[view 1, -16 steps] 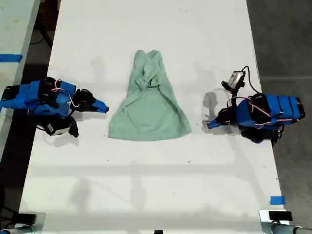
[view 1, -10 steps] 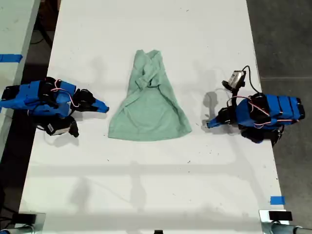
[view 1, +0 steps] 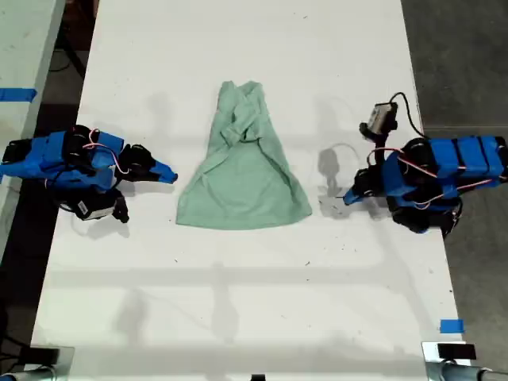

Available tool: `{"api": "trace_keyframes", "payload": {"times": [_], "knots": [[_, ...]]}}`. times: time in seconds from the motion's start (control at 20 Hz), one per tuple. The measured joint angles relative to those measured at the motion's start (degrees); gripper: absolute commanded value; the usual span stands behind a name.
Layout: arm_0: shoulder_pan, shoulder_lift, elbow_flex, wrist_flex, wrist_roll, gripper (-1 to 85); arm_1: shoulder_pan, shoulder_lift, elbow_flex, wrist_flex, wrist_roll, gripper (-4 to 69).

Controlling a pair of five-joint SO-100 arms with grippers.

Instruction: Fold t shirt

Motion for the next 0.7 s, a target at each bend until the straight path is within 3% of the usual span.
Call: {"api": "trace_keyframes", "payload": {"times": [0.15, 0.25, 0.45, 0.7], "knots": [[0.00, 0.00, 0.00, 0.00, 0.00, -0.1, 4.66, -30.23, -22.24, -1.23, -7.56, 26.3], [0.00, 0.00, 0.00, 0.00, -0.09, -0.1, 8.26, -37.35, -25.93, -5.27, -12.66, 30.6], [0.00, 0.00, 0.00, 0.00, -0.26, -0.1, 9.76, -51.50, -33.93, -7.38, -16.52, 29.5], [0.00, 0.00, 0.00, 0.00, -0.26, -0.1, 9.49, -61.00, -35.86, -11.43, -14.94, 29.5]]}}
